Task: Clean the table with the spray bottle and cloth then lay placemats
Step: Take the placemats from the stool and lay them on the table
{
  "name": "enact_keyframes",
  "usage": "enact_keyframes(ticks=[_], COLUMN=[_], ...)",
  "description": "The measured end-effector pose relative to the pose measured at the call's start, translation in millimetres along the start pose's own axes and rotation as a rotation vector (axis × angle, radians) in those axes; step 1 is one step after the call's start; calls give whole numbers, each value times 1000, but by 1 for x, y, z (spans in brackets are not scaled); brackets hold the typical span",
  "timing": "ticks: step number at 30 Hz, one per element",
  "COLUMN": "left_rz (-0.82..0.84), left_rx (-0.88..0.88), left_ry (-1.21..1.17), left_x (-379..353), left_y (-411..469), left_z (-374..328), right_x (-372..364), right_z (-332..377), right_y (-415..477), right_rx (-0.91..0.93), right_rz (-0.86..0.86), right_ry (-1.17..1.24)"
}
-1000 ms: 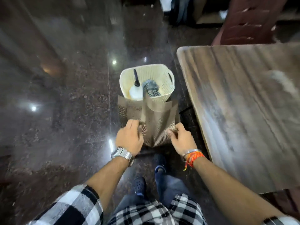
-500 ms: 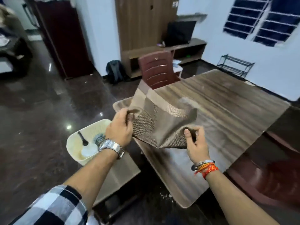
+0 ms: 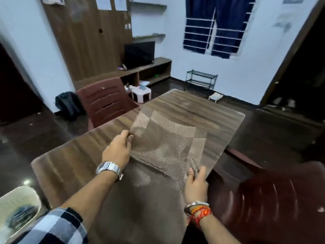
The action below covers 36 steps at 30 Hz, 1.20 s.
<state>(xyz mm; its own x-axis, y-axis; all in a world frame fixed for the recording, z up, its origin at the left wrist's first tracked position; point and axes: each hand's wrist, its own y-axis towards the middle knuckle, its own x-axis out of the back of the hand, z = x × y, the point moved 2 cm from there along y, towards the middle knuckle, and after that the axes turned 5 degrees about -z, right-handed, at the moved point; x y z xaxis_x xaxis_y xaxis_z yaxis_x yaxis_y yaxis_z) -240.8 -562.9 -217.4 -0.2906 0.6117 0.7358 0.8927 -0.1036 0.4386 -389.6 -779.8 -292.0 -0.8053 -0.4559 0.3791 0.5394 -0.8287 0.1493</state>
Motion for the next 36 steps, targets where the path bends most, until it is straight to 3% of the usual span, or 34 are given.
enact_keyframes(ticks=[4,8,12,15,17,36], left_rz=[133,426,789,903,937,863], left_rx=[0,-82,-5,29,40,-50], left_ry=[5,311,313,292,307,329], left_x=[-69,-157,-228,-262,-284,-386], left_y=[40,41,-5,-21,-18,33], left_z=[-34,-40,-36,-35,-34,-81], right_x=[-4,-31,-63,-90,-101,-103], right_z=[-29,-70,-96,-111,-121,-156], right_y=[53,90,98,92,92,206], right_rx=[-164,-286,35,234,209,155], right_rz=[-101,2,202,444,578,559], right_ry=[-6,-278,-595,-782,-847,-883])
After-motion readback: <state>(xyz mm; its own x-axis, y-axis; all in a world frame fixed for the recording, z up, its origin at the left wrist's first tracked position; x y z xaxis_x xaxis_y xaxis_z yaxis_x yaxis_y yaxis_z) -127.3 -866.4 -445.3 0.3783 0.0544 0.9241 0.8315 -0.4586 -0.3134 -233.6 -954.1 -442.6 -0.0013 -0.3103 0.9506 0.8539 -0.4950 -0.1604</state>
